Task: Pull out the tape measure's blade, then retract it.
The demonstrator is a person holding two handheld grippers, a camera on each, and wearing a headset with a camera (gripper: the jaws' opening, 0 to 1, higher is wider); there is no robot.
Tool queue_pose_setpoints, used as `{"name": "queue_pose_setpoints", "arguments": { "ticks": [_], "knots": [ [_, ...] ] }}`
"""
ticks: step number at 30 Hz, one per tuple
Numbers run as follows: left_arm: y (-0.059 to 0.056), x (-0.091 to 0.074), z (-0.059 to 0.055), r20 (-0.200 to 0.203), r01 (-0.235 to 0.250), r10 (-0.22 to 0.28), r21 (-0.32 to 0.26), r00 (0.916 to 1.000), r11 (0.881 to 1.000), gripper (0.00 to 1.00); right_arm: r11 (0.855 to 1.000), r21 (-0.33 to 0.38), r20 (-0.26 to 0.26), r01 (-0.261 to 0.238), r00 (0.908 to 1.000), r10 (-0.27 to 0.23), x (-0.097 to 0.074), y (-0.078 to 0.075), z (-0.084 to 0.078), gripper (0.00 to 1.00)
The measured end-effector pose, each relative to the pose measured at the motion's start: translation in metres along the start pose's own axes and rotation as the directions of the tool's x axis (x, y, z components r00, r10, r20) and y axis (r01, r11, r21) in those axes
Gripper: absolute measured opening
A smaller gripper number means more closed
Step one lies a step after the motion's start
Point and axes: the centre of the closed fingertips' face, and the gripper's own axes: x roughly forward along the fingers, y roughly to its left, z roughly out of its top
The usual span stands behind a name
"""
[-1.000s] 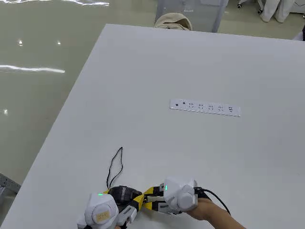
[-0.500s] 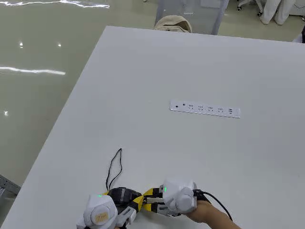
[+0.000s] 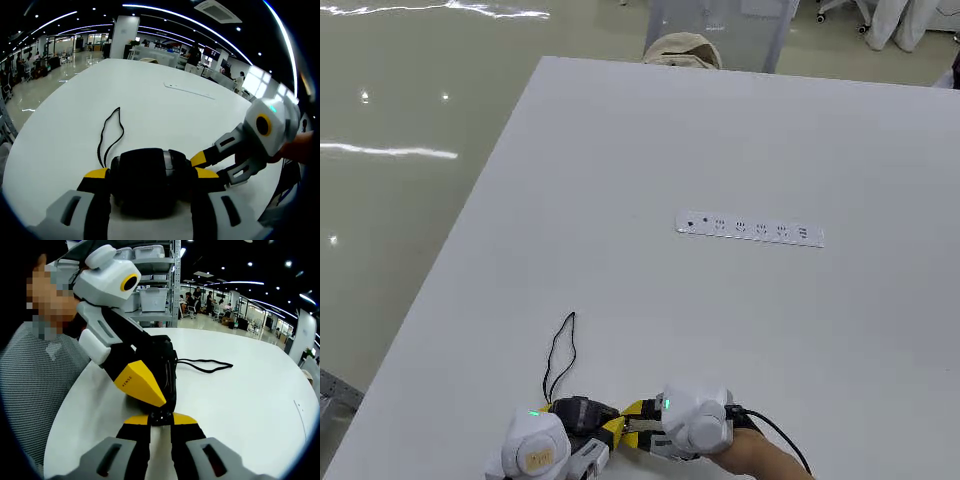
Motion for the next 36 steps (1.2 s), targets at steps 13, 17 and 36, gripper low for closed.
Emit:
{"name": "queue_pose_setpoints", "arguments": {
  "ticks": [13,17,36],
  "knots": [
    [-0.0016,0.0012,-0.0013,-0.01,0.002,-0.002,0.007,0.9999,1.0,0.63,1.0,0.009,0.002,0.008,1.0,-0.009,0.0013,0.0012,-0.0032,0.14],
    [-0.0014,0.0022,0.0003,-0.013,-0.003,0.003,-0.002,0.9999,1.0,0.63,1.0,0.01,0.007,0.019,0.9998,-0.019,0.0019,-0.0002,-0.0036,0.14],
    [-0.0025,0.0037,-0.0027,-0.065,0.019,-0.016,0.052,0.9978,0.998,0.63,0.999,0.016,0.002,0.029,0.9996,-0.029,0.0013,-0.0021,-0.0042,0.15]
  ]
}}
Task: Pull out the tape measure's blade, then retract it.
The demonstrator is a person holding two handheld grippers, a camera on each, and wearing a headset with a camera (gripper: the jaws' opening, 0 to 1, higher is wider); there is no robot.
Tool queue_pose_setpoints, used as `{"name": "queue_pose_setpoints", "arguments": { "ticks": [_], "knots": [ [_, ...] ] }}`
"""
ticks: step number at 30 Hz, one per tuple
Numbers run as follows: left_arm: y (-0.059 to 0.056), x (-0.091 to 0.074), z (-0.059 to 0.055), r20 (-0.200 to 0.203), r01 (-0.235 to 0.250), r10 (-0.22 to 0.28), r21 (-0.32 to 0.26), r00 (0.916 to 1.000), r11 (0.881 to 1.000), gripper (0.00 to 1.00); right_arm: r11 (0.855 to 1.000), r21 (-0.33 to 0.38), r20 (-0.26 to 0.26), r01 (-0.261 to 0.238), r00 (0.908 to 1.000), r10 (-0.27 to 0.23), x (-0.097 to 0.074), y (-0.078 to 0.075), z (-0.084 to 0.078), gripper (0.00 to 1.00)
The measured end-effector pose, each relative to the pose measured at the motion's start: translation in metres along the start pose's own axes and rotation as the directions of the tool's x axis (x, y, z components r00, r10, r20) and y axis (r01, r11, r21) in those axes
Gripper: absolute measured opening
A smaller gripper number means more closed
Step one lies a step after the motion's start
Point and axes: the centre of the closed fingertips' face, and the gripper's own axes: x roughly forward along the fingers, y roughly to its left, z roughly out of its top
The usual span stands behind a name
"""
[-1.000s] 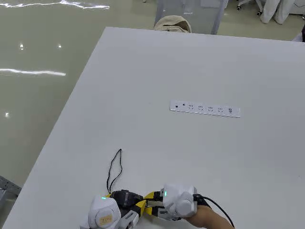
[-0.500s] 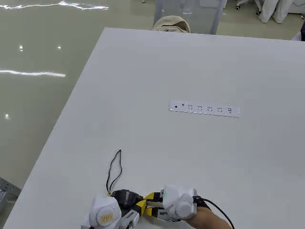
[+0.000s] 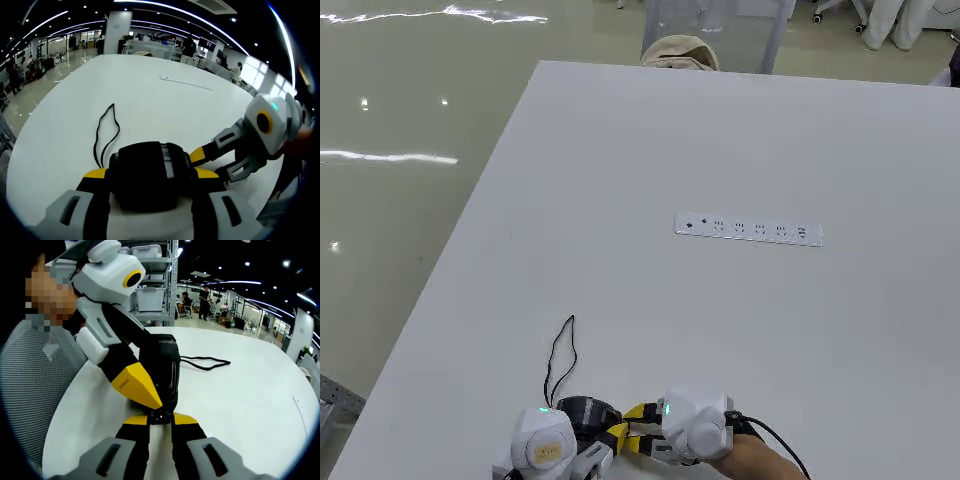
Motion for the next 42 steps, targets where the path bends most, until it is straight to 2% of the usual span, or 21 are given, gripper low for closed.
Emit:
{"name": "queue_pose_setpoints", "arguments": {
  "ticks": [9,17,24,26,29,35,37,42],
  "knots": [
    [-0.003,-0.002,-0.003,-0.024,0.02,-0.02,0.027,0.9995,0.999,0.66,1.0,0.01,0.0,0.011,0.9999,-0.011,-0.005,-0.002,0.001,0.18],
    [-0.006,-0.006,-0.004,-0.023,0.039,-0.038,0.049,0.999,0.998,0.68,1.0,0.021,-0.004,0.018,0.9998,-0.018,-0.01,-0.001,0.001,0.23],
    [-0.011,-0.013,0.001,-0.021,0.07,-0.068,0.102,0.9975,0.992,0.71,0.999,0.027,-0.007,0.03,0.9995,-0.03,-0.017,0.0,0.002,0.27],
    [-0.013,-0.015,0.003,-0.017,0.089,-0.088,0.122,0.996,0.989,0.73,0.998,0.043,-0.013,0.035,0.9993,-0.035,-0.018,0.0,0.002,0.31],
    [-0.015,-0.018,0.007,-0.006,0.109,-0.109,0.129,0.994,0.986,0.75,0.998,0.052,-0.004,0.046,0.9989,-0.046,-0.022,0.0,0.003,0.31],
    [-0.019,-0.028,0.014,0.01,0.156,-0.161,0.189,0.9869,0.969,0.75,0.994,0.088,0.002,0.07,0.9975,-0.07,-0.029,0.002,0.006,0.36],
    [-0.022,-0.031,0.018,0.02,0.174,-0.182,0.213,0.9831,0.961,0.75,0.992,0.101,0.006,0.078,0.9969,-0.079,-0.033,0.003,0.008,0.37],
    [-0.028,-0.038,0.022,0.015,0.217,-0.229,0.26,0.9734,0.941,0.76,0.987,0.126,0.009,0.1,0.9947,-0.102,-0.041,0.005,0.012,0.41]
  ]
}}
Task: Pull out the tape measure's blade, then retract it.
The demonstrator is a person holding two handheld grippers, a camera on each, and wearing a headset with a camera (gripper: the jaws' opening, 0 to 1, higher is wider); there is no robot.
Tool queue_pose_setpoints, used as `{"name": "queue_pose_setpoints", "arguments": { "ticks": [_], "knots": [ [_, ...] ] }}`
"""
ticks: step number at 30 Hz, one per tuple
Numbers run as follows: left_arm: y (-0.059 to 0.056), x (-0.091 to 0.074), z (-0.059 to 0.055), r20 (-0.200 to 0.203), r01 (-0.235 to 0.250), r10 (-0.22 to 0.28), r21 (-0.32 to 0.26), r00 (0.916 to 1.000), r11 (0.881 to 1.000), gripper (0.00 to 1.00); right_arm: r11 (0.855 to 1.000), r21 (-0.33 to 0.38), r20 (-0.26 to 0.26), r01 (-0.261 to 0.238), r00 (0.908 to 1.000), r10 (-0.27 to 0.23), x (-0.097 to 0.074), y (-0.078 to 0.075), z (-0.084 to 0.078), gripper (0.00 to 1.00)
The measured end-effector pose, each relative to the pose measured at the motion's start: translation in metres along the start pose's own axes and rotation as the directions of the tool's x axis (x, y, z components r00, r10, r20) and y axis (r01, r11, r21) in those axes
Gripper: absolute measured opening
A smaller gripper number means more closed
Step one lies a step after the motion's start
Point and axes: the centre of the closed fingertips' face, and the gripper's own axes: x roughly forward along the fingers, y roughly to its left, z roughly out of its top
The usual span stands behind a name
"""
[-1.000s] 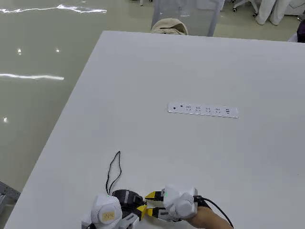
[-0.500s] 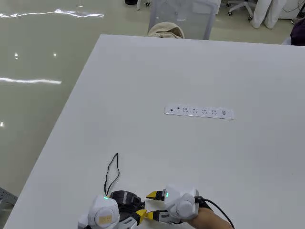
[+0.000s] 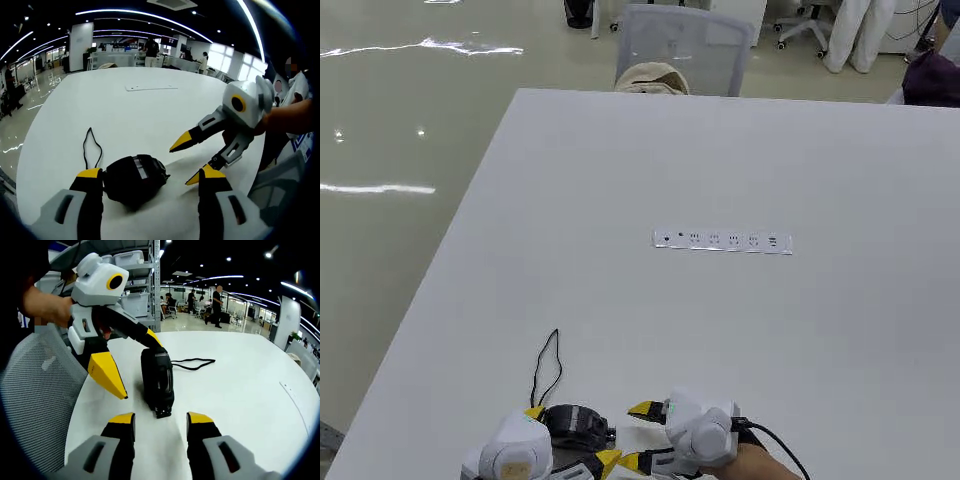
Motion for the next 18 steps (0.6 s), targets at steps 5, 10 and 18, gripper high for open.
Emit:
{"name": "queue_pose_setpoints", "arguments": {
  "ticks": [5,10,18],
  "knots": [
    [-0.008,-0.003,0.004,0.013,0.056,-0.056,0.037,0.9983,0.998,0.78,0.999,0.029,0.009,0.028,0.9996,-0.028,-0.01,0.001,0.0,0.46],
    [-0.01,-0.007,0.002,0.005,0.084,-0.085,0.064,0.9964,0.994,0.79,0.997,0.055,0.021,0.057,0.9981,-0.058,-0.025,0.004,0.002,0.48],
    [-0.015,-0.016,0.005,0.011,0.13,-0.132,0.119,0.9912,0.984,0.82,0.99,0.086,0.03,0.109,0.9933,-0.112,-0.046,0.006,0.0,0.52]
  ]
}}
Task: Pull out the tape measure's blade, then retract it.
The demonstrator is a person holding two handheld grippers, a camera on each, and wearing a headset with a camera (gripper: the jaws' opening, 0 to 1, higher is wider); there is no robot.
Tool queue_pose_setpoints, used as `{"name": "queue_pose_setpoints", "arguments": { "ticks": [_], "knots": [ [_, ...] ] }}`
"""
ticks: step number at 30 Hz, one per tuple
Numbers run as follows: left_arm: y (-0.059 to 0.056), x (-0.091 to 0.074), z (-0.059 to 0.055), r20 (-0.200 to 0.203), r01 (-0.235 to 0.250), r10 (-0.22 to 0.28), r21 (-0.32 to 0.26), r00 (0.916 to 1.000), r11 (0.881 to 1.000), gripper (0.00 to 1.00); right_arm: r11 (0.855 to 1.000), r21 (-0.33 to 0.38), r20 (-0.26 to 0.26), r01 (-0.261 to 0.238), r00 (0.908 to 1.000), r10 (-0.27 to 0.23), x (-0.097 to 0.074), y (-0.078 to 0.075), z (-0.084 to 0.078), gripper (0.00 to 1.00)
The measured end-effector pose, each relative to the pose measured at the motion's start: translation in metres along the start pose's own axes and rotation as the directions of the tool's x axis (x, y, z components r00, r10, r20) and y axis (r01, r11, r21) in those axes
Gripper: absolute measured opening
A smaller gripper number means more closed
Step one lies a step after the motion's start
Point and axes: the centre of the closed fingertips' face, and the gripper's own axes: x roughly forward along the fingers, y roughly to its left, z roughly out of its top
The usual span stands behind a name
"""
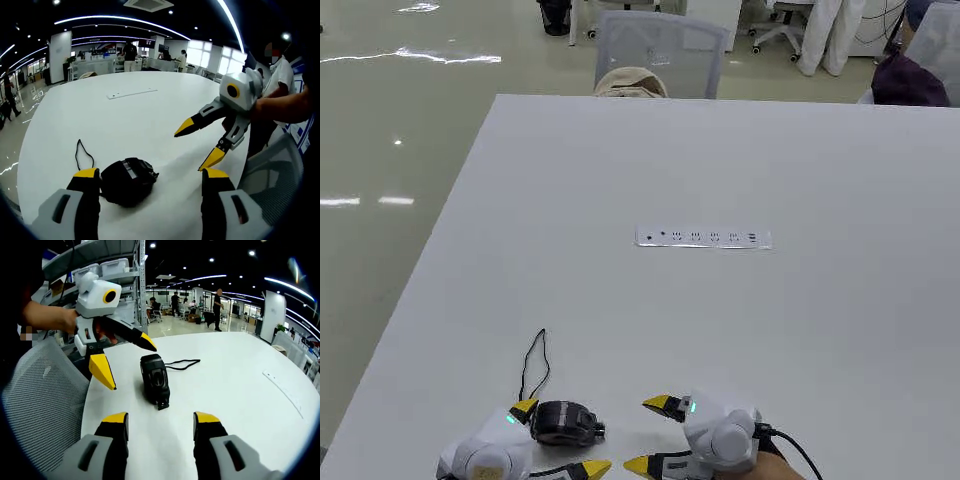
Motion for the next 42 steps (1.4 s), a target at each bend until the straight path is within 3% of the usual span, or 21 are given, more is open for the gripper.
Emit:
{"name": "queue_pose_setpoints", "arguments": {
  "ticks": [12,22,26,36,42],
  "knots": [
    [-0.002,-0.011,-0.009,-0.014,0.04,-0.039,0.039,0.9991,0.998,0.93,0.994,0.076,0.004,0.08,0.9967,-0.081,-0.034,0.002,-0.009,0.6],
    [-0.004,-0.025,-0.013,-0.022,0.051,-0.05,0.073,0.9985,0.996,0.99,0.978,0.138,0.02,0.158,0.9865,-0.163,-0.068,-0.005,-0.013,0.67],
    [-0.007,-0.029,-0.01,-0.004,0.068,-0.067,0.067,0.9977,0.995,0.99,0.973,0.136,0.011,0.184,0.9822,-0.187,-0.082,-0.008,-0.016,0.7],
    [-0.013,-0.036,-0.013,0.0,0.097,-0.098,0.111,0.9952,0.989,0.99,0.957,0.19,0.008,0.221,0.9739,-0.227,-0.113,-0.01,-0.029,0.81],
    [-0.008,-0.043,-0.015,0.008,0.095,-0.096,0.098,0.9954,0.991,0.99,0.952,0.211,0.03,0.223,0.9717,-0.234,-0.123,-0.009,-0.032,0.86]
  ]
}}
